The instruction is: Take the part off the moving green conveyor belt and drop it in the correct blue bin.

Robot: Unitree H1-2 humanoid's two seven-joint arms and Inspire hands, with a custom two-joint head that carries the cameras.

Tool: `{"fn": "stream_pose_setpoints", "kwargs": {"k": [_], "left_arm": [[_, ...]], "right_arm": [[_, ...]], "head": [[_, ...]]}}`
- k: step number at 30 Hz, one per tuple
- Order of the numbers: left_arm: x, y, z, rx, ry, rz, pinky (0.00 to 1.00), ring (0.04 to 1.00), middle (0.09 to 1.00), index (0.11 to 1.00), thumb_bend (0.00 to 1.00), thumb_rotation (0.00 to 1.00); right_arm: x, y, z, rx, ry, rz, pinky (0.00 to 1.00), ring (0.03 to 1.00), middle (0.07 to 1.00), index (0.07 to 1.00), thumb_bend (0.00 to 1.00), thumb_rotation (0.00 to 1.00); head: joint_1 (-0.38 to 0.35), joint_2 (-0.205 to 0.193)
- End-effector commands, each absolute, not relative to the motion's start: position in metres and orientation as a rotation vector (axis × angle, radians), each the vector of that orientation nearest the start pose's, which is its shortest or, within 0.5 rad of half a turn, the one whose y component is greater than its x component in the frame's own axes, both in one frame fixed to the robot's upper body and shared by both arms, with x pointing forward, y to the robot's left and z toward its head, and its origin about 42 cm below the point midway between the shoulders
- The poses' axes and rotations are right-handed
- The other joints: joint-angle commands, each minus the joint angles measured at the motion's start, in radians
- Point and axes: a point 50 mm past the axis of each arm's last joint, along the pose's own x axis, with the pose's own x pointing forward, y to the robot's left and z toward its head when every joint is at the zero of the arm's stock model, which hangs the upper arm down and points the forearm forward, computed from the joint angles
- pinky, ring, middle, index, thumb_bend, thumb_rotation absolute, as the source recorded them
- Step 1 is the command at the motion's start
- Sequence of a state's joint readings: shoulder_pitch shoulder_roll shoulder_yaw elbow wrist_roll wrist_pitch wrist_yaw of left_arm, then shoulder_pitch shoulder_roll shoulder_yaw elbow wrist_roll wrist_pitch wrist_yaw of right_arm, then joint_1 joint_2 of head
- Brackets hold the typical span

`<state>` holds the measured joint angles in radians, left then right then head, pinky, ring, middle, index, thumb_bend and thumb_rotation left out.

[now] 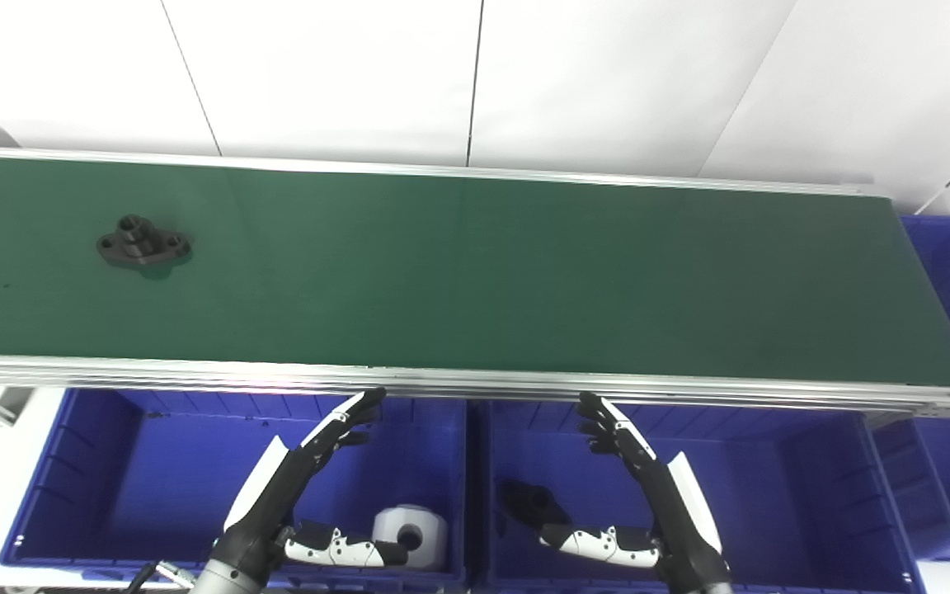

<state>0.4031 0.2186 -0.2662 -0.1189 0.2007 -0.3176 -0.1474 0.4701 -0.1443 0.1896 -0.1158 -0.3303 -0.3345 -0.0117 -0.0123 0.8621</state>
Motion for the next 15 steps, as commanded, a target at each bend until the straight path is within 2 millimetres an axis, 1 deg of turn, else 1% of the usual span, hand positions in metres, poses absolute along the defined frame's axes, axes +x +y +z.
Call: {"fn": "stream_pose_setpoints", "kwargs": {"k": [1, 4, 10, 15], "left_arm": [[0.1336, 0.2088, 0.0672, 0.287, -0.056, -0.428, 0.82, 0.900, 0.931, 0.909, 0.85, 0.22], [0.1337, 0.2087, 0.0673, 0.283, -0.062, -0.424, 0.83, 0.907, 0.936, 0.912, 0.85, 0.22], [0.1336, 0.2076, 0.0667, 0.278, -0.069, -0.412, 0.83, 0.907, 0.935, 0.917, 0.85, 0.21], [0.1331, 0.2073, 0.0667, 0.289, -0.067, -0.409, 0.83, 0.915, 0.945, 0.922, 0.85, 0.23]], "right_arm": [[0.1171, -0.2160, 0.0623, -0.382, -0.028, 0.204, 0.78, 0.829, 0.871, 0.908, 0.89, 0.35], [0.1175, -0.2162, 0.0616, -0.368, -0.030, 0.208, 0.78, 0.836, 0.876, 0.911, 0.88, 0.33], [0.1177, -0.2172, 0.0606, -0.365, -0.028, 0.202, 0.76, 0.829, 0.874, 0.906, 0.89, 0.34], [0.1172, -0.2176, 0.0611, -0.372, -0.014, 0.209, 0.78, 0.842, 0.880, 0.913, 0.88, 0.33]], "head": [[0.001, 0.000], [0.005, -0.003], [0.007, -0.004], [0.007, -0.005]]}}
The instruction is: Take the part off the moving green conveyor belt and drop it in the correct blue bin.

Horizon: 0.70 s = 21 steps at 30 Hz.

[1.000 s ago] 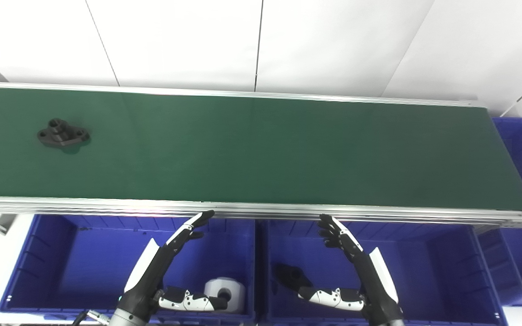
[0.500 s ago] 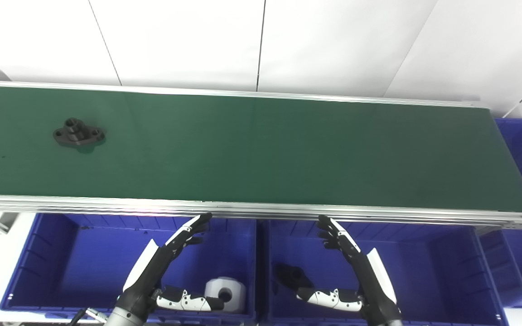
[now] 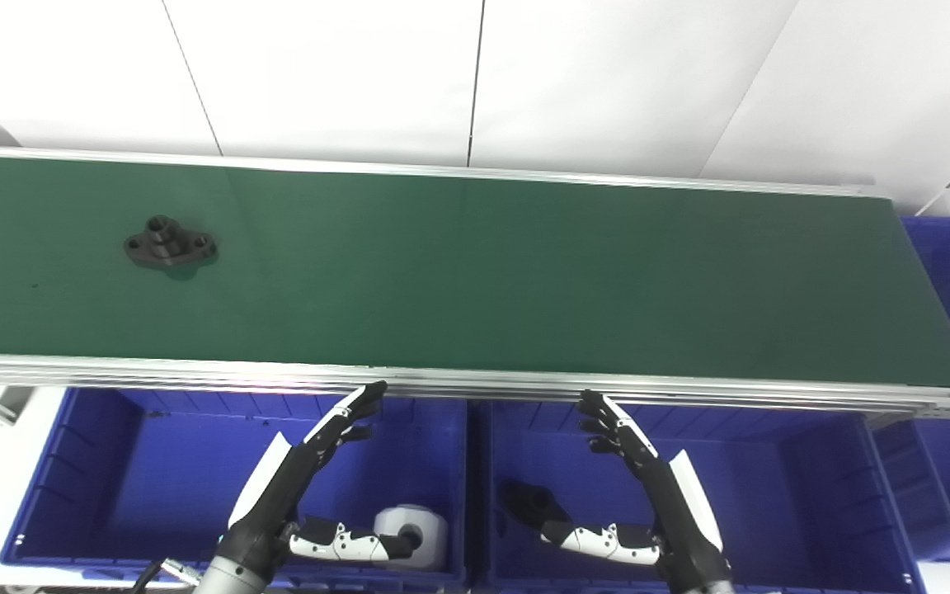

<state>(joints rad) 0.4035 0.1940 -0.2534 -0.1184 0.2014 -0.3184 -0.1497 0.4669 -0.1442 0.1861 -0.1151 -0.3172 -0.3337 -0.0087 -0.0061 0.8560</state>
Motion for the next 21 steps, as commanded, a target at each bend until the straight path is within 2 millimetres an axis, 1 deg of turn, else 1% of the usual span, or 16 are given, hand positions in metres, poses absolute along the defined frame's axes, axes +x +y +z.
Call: {"fn": "stream_pose_setpoints", "kwargs": {"k": [1, 6, 8, 13, 16, 18, 19, 20, 21], "left_arm": [[0.133, 0.207, 0.067, 0.293, -0.068, -0.410, 0.84, 0.920, 0.951, 0.924, 0.84, 0.23], [0.136, 0.208, 0.065, 0.308, -0.063, -0.416, 0.84, 0.927, 0.959, 0.926, 0.84, 0.22], [0.137, 0.208, 0.064, 0.315, -0.058, -0.416, 0.85, 0.931, 0.960, 0.923, 0.85, 0.22], [0.139, 0.208, 0.062, 0.327, -0.068, -0.424, 0.85, 0.929, 0.953, 0.918, 0.85, 0.21], [0.141, 0.207, 0.060, 0.348, -0.067, -0.437, 0.84, 0.919, 0.947, 0.915, 0.84, 0.21], [0.140, 0.206, 0.060, 0.358, -0.064, -0.440, 0.85, 0.914, 0.944, 0.913, 0.84, 0.20], [0.140, 0.204, 0.059, 0.364, -0.063, -0.445, 0.85, 0.913, 0.945, 0.914, 0.84, 0.20], [0.140, 0.203, 0.059, 0.368, -0.061, -0.451, 0.85, 0.915, 0.950, 0.917, 0.83, 0.20], [0.140, 0.200, 0.057, 0.366, -0.057, -0.455, 0.85, 0.915, 0.951, 0.917, 0.83, 0.20]], "right_arm": [[0.117, -0.218, 0.061, -0.378, -0.012, 0.210, 0.79, 0.843, 0.881, 0.916, 0.88, 0.34], [0.118, -0.217, 0.062, -0.381, -0.017, 0.217, 0.79, 0.842, 0.880, 0.917, 0.88, 0.33], [0.118, -0.217, 0.062, -0.396, -0.010, 0.221, 0.79, 0.843, 0.884, 0.921, 0.88, 0.34], [0.120, -0.218, 0.061, -0.403, 0.000, 0.228, 0.79, 0.847, 0.890, 0.923, 0.88, 0.32], [0.121, -0.218, 0.061, -0.421, 0.013, 0.226, 0.80, 0.850, 0.890, 0.924, 0.89, 0.33], [0.120, -0.220, 0.061, -0.426, 0.021, 0.228, 0.79, 0.851, 0.891, 0.926, 0.89, 0.33], [0.120, -0.222, 0.060, -0.429, 0.026, 0.229, 0.79, 0.852, 0.891, 0.927, 0.89, 0.33], [0.119, -0.224, 0.060, -0.430, 0.030, 0.231, 0.79, 0.855, 0.890, 0.928, 0.89, 0.33], [0.119, -0.228, 0.058, -0.434, 0.033, 0.230, 0.79, 0.856, 0.890, 0.928, 0.89, 0.33]], "head": [[0.001, 0.001], [0.001, -0.003], [0.003, -0.004], [0.009, -0.006], [0.017, -0.014], [0.049, -0.023], [0.096, -0.035], [0.096, -0.035], [0.175, -0.055]]}}
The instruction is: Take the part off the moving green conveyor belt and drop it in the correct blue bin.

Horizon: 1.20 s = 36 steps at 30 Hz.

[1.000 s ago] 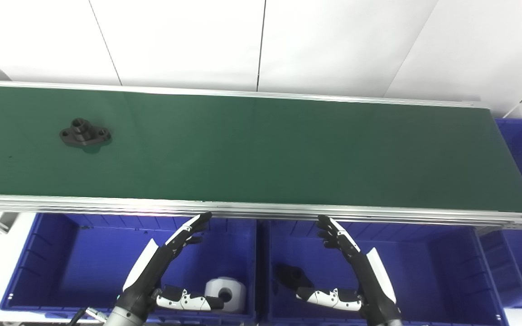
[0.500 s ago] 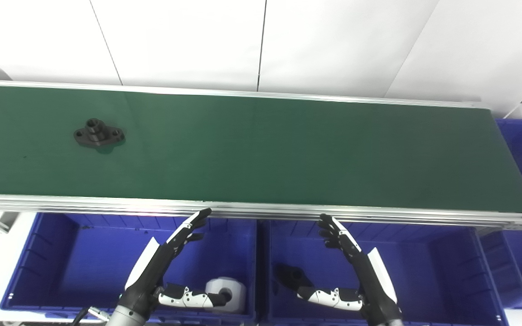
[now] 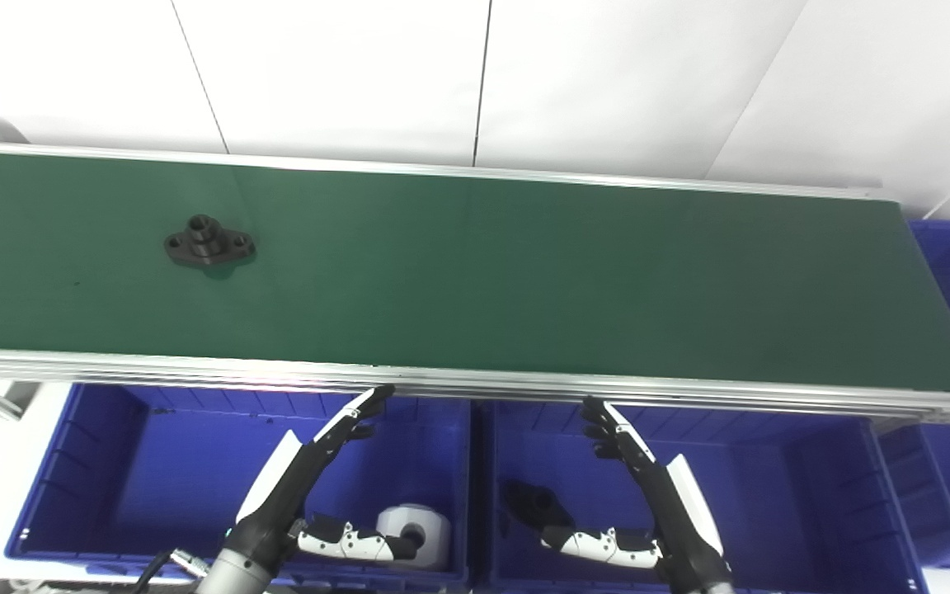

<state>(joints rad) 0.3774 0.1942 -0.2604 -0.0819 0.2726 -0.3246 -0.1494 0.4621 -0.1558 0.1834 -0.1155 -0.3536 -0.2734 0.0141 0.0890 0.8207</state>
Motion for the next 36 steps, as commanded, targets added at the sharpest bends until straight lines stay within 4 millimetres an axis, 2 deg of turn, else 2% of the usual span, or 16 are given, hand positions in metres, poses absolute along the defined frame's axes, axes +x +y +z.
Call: {"fn": "stream_pose_setpoints", "kwargs": {"k": [1, 3, 5, 9, 12, 17, 25, 36], "left_arm": [[0.139, 0.197, 0.055, 0.363, -0.054, -0.457, 0.84, 0.915, 0.953, 0.916, 0.84, 0.19], [0.138, 0.192, 0.051, 0.366, -0.055, -0.460, 0.85, 0.915, 0.953, 0.913, 0.85, 0.19], [0.136, 0.186, 0.046, 0.377, -0.059, -0.464, 0.86, 0.914, 0.946, 0.915, 0.85, 0.19], [0.133, 0.178, 0.041, 0.389, -0.066, -0.453, 0.87, 0.912, 0.942, 0.920, 0.85, 0.20], [0.131, 0.175, 0.037, 0.376, -0.074, -0.443, 0.88, 0.911, 0.937, 0.921, 0.85, 0.21], [0.130, 0.174, 0.031, 0.385, -0.078, -0.436, 0.86, 0.903, 0.931, 0.927, 0.84, 0.23], [0.127, 0.173, 0.020, 0.367, -0.049, -0.434, 0.88, 0.909, 0.930, 0.921, 0.84, 0.22], [0.128, 0.173, 0.013, 0.377, -0.043, -0.422, 0.87, 0.894, 0.915, 0.901, 0.87, 0.21]], "right_arm": [[0.119, -0.230, 0.056, -0.436, 0.032, 0.229, 0.79, 0.854, 0.885, 0.926, 0.89, 0.34], [0.117, -0.238, 0.051, -0.440, 0.019, 0.226, 0.78, 0.847, 0.878, 0.924, 0.89, 0.35], [0.116, -0.245, 0.044, -0.433, 0.005, 0.224, 0.76, 0.837, 0.872, 0.922, 0.88, 0.34], [0.113, -0.254, 0.034, -0.426, 0.003, 0.224, 0.77, 0.842, 0.874, 0.922, 0.88, 0.34], [0.111, -0.257, 0.032, -0.424, 0.009, 0.221, 0.80, 0.850, 0.877, 0.921, 0.89, 0.34], [0.110, -0.260, 0.027, -0.414, 0.024, 0.217, 0.78, 0.850, 0.880, 0.916, 0.89, 0.33], [0.109, -0.261, 0.017, -0.415, 0.047, 0.211, 0.78, 0.839, 0.867, 0.904, 0.90, 0.32], [0.109, -0.258, 0.009, -0.404, 0.045, 0.186, 0.77, 0.827, 0.852, 0.888, 0.90, 0.28]], "head": [[0.080, -0.020], [0.148, -0.046], [0.182, -0.069], [0.199, -0.093], [0.197, -0.104], [0.187, -0.127], [0.153, -0.211], [0.144, -0.258]]}}
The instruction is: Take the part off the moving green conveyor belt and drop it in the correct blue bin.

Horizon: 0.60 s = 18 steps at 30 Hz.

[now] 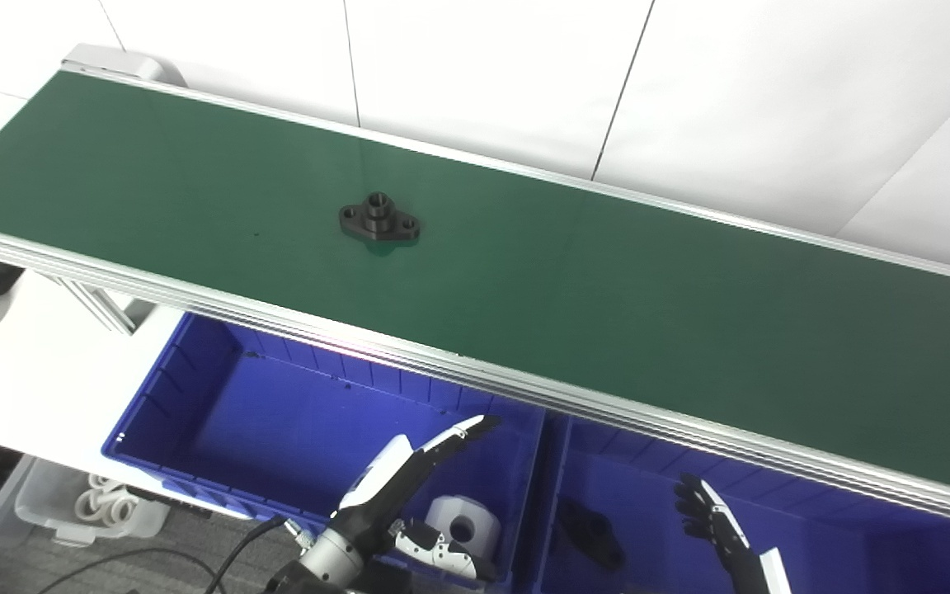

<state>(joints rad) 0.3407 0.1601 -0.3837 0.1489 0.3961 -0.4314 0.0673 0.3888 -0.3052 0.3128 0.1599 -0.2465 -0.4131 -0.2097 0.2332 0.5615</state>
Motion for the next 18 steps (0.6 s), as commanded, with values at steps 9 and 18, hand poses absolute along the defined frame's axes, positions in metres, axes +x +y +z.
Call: {"fn": "stream_pose_setpoints", "kwargs": {"k": [9, 18], "left_arm": [[0.128, 0.173, 0.007, 0.376, -0.045, -0.407, 0.84, 0.887, 0.909, 0.890, 0.88, 0.22], [0.127, 0.173, 0.003, 0.370, -0.042, -0.399, 0.84, 0.882, 0.900, 0.882, 0.88, 0.21]], "right_arm": [[0.109, -0.257, 0.003, -0.412, 0.045, 0.172, 0.75, 0.813, 0.838, 0.878, 0.91, 0.28], [0.109, -0.257, -0.001, -0.429, 0.043, 0.168, 0.74, 0.815, 0.834, 0.875, 0.91, 0.28]], "head": [[-0.002, -0.049], [-0.009, -0.087]]}}
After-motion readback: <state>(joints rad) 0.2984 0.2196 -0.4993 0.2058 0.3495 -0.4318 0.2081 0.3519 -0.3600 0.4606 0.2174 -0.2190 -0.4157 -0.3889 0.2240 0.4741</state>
